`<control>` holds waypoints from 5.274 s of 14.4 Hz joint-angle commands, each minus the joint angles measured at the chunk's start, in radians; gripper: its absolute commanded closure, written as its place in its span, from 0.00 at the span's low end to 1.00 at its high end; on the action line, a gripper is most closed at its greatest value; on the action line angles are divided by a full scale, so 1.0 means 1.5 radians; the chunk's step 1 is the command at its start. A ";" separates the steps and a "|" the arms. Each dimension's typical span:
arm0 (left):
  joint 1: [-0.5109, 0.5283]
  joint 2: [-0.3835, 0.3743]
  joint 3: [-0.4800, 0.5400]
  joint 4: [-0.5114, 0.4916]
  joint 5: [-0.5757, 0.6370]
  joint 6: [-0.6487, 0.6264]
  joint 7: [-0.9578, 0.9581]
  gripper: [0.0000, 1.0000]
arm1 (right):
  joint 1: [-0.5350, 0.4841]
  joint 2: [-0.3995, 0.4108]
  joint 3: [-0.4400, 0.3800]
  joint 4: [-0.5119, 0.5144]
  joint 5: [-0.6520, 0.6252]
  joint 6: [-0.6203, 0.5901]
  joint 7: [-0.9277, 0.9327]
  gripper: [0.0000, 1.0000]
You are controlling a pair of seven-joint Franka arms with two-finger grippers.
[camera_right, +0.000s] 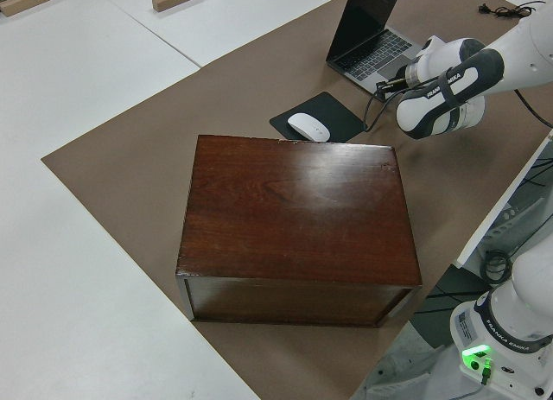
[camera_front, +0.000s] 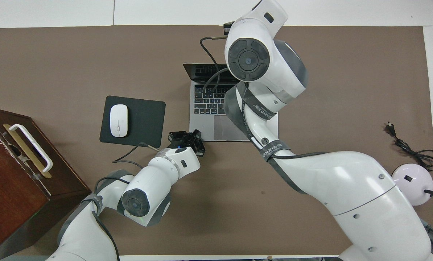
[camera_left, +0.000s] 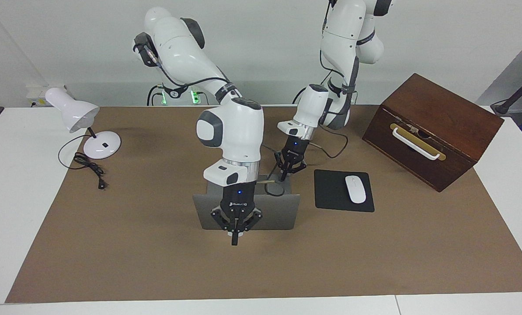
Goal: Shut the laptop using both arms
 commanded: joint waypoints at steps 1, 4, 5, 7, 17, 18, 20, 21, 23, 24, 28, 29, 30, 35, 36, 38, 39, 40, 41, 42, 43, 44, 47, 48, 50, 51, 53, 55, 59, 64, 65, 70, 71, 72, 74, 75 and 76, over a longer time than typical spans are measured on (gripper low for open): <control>0.004 0.060 0.011 0.012 0.000 0.025 0.029 1.00 | -0.008 0.024 0.000 0.022 0.012 0.023 0.001 1.00; 0.008 0.063 0.012 0.012 0.000 0.028 0.043 1.00 | -0.008 0.030 -0.003 0.022 0.046 0.023 0.027 1.00; 0.017 0.063 0.011 0.010 0.000 0.027 0.056 1.00 | -0.009 0.030 -0.005 0.021 0.054 0.022 0.027 1.00; 0.020 0.063 0.011 0.005 0.000 0.027 0.071 1.00 | -0.009 0.029 -0.004 0.018 0.058 0.008 0.025 1.00; 0.037 0.065 0.010 0.002 0.000 0.026 0.103 1.00 | -0.003 0.020 -0.001 0.008 0.114 -0.032 0.037 1.00; 0.037 0.065 0.010 0.002 0.000 0.026 0.103 1.00 | -0.003 0.015 -0.001 -0.003 0.114 -0.033 0.041 1.00; 0.037 0.066 0.010 0.002 0.000 0.025 0.103 1.00 | -0.002 -0.002 -0.001 -0.032 0.112 -0.032 0.056 1.00; 0.037 0.066 0.010 0.002 0.000 0.025 0.103 1.00 | -0.002 -0.010 -0.001 -0.045 0.112 -0.033 0.057 1.00; 0.037 0.065 0.010 0.002 0.000 0.024 0.103 1.00 | -0.002 -0.025 -0.001 -0.070 0.112 -0.032 0.065 1.00; 0.037 0.066 0.010 0.002 0.000 0.024 0.103 1.00 | -0.001 -0.032 -0.001 -0.083 0.112 -0.031 0.068 1.00; 0.037 0.072 0.010 0.003 0.000 0.025 0.103 1.00 | -0.001 -0.060 -0.001 -0.145 0.111 0.003 0.105 1.00; 0.037 0.075 0.010 0.004 0.000 0.027 0.103 1.00 | 0.000 -0.066 -0.001 -0.163 0.111 0.014 0.118 1.00; 0.037 0.075 0.010 0.004 0.000 0.027 0.103 1.00 | 0.001 -0.071 -0.001 -0.174 0.110 0.018 0.130 1.00; 0.037 0.076 0.010 0.006 0.000 0.028 0.100 1.00 | 0.005 -0.103 0.004 -0.224 0.108 0.010 0.143 1.00; 0.037 0.076 0.010 0.006 0.000 0.028 0.100 1.00 | 0.005 -0.108 0.005 -0.226 0.110 0.005 0.140 1.00; 0.037 0.076 0.010 0.006 0.000 0.029 0.099 1.00 | 0.004 -0.120 0.018 -0.227 0.112 -0.035 0.137 1.00; 0.037 0.076 0.009 0.007 0.000 0.029 0.098 1.00 | 0.003 -0.124 0.026 -0.227 0.112 -0.049 0.137 1.00; 0.037 0.076 0.010 0.007 0.000 0.029 0.098 1.00 | 0.003 -0.131 0.027 -0.229 0.113 -0.060 0.136 1.00; 0.037 0.076 0.010 0.007 0.000 0.029 0.098 1.00 | 0.002 -0.135 0.031 -0.237 0.114 -0.066 0.135 1.00; 0.037 0.076 0.009 0.007 0.001 0.028 0.098 1.00 | 0.001 -0.141 0.034 -0.246 0.121 -0.066 0.132 1.00; 0.037 0.076 0.010 0.007 0.000 0.028 0.098 1.00 | 0.001 -0.144 0.033 -0.254 0.136 -0.066 0.119 1.00; 0.037 0.076 0.010 0.007 0.000 0.028 0.097 1.00 | 0.000 -0.145 0.033 -0.257 0.151 -0.067 0.106 1.00; 0.038 0.076 0.010 0.007 0.000 0.029 0.097 1.00 | 0.000 -0.151 0.033 -0.274 0.163 -0.068 0.099 1.00; 0.038 0.076 0.010 0.007 0.000 0.028 0.096 1.00 | 0.000 -0.158 0.033 -0.287 0.164 -0.067 0.095 1.00; 0.038 0.076 0.010 0.007 0.000 0.028 0.096 1.00 | -0.001 -0.169 0.033 -0.301 0.176 -0.067 0.093 1.00; 0.038 0.076 0.010 0.007 0.001 0.028 0.096 1.00 | -0.001 -0.175 0.033 -0.310 0.182 -0.067 0.089 1.00; 0.037 0.076 0.010 0.007 0.000 0.029 0.095 1.00 | -0.003 -0.185 0.033 -0.327 0.196 -0.067 0.071 1.00; 0.038 0.076 0.010 0.007 0.000 0.029 0.095 1.00 | -0.004 -0.192 0.033 -0.334 0.220 -0.068 0.057 1.00; 0.038 0.076 0.010 0.007 0.000 0.029 0.095 1.00 | -0.006 -0.201 0.033 -0.351 0.252 -0.072 0.027 1.00; 0.038 0.077 0.010 0.007 0.000 0.028 0.095 1.00 | -0.010 -0.203 0.029 -0.350 0.306 -0.114 -0.024 1.00; 0.038 0.078 0.010 0.007 0.001 0.029 0.096 1.00 | -0.011 -0.203 0.029 -0.349 0.313 -0.117 -0.028 1.00; 0.038 0.087 0.010 0.008 0.000 0.036 0.098 1.00 | -0.014 -0.207 0.017 -0.345 0.368 -0.157 -0.078 1.00; 0.038 0.087 0.010 0.008 0.000 0.036 0.098 1.00 | -0.013 -0.207 0.016 -0.346 0.369 -0.158 -0.081 1.00; 0.038 0.087 0.010 0.008 0.001 0.036 0.098 1.00 | -0.014 -0.206 0.016 -0.346 0.370 -0.159 -0.081 1.00; 0.038 0.087 0.010 0.008 0.000 0.036 0.098 1.00 | -0.019 -0.202 0.017 -0.344 0.372 -0.168 -0.089 1.00; 0.038 0.087 0.010 0.008 0.001 0.036 0.098 1.00 | -0.019 -0.200 0.016 -0.344 0.391 -0.169 -0.098 1.00; 0.038 0.087 0.010 0.008 0.000 0.036 0.098 1.00 | -0.019 -0.199 0.015 -0.344 0.403 -0.175 -0.107 1.00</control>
